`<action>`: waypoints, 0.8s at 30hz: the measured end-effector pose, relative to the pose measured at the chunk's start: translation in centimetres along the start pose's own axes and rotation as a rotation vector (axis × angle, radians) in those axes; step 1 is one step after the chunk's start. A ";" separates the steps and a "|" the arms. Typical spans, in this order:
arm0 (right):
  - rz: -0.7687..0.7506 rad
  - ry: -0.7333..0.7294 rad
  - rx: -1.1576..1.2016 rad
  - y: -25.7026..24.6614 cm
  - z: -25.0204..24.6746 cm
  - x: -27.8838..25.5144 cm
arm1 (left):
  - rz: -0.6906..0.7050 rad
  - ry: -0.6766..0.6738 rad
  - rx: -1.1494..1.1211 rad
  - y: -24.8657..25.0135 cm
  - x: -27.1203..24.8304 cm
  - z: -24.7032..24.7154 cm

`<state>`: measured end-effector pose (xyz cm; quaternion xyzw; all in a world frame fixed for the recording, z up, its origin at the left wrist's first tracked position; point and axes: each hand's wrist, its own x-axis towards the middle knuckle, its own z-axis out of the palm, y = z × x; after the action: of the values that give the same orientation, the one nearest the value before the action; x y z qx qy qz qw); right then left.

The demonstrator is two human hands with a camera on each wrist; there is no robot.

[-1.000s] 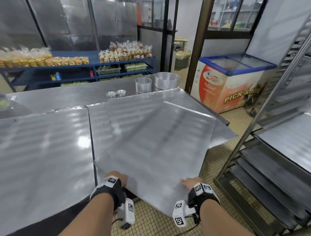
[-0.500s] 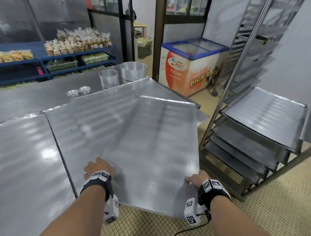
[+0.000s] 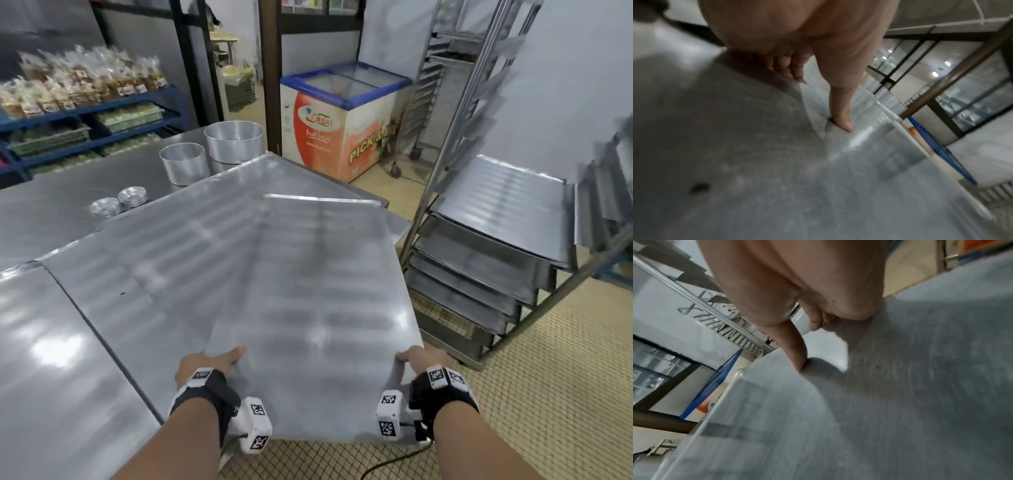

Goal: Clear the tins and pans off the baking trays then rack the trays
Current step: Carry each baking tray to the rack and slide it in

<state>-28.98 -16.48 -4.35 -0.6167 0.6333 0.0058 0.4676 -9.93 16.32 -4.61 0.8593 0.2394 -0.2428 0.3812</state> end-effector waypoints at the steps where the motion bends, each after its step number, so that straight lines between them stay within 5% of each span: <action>1: 0.017 0.015 0.031 0.1 0.2 -0.4 | -0.008 0.017 -0.035 0.0 -0.2 -0.2; 16: -0.068 -0.127 0.105 1.3 0.0 -5.9 | -0.071 0.321 -0.310 -6.9 -8.3 -5.5; 24: -0.406 -0.338 -0.115 2.2 2.1 -9.9 | -0.138 0.475 -0.415 -16.1 -15.0 -9.8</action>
<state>-31.38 -7.05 -0.84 -0.7467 0.4085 0.0506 0.5225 -28.71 30.07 1.51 0.7777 0.4236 -0.0067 0.4645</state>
